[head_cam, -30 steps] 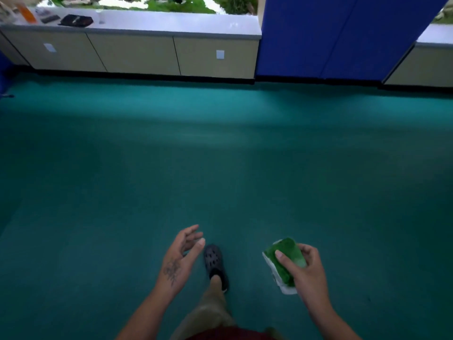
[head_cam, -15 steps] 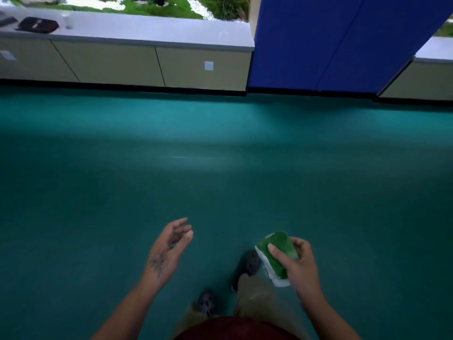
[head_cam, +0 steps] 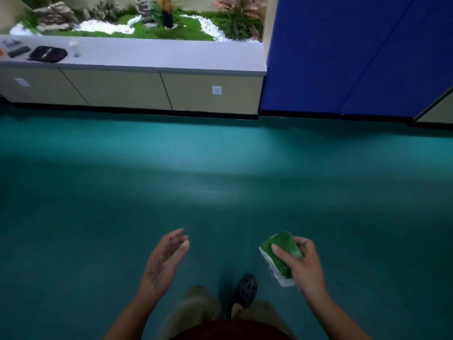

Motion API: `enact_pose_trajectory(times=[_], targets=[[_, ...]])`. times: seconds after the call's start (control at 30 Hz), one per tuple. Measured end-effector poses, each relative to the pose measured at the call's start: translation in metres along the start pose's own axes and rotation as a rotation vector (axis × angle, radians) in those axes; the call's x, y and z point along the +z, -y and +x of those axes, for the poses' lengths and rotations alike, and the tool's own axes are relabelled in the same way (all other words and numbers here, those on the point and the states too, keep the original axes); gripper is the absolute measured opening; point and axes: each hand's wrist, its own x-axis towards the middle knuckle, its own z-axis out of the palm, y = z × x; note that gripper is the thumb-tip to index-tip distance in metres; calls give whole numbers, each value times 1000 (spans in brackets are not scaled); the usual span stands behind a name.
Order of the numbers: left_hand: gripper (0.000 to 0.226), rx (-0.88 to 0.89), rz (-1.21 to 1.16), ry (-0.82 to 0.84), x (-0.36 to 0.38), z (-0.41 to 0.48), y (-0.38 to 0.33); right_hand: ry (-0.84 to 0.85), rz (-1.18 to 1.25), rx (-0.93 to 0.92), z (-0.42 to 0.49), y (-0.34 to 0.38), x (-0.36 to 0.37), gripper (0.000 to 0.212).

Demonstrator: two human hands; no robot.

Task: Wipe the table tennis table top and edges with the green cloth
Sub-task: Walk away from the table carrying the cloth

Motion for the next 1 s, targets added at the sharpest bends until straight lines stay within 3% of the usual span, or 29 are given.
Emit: enact_pose_trajectory(times=[0.4, 0.67, 1.0], targets=[[31, 35, -120, -42, 58, 196, -113, 2, -40, -12, 195, 106, 35, 48], [32, 9, -111, 34, 62, 363, -178, -143, -32, 18, 315, 196, 85, 50], [33, -8, -56, 151, 71, 502, -245, -173, -17, 32, 427, 270, 147, 51]])
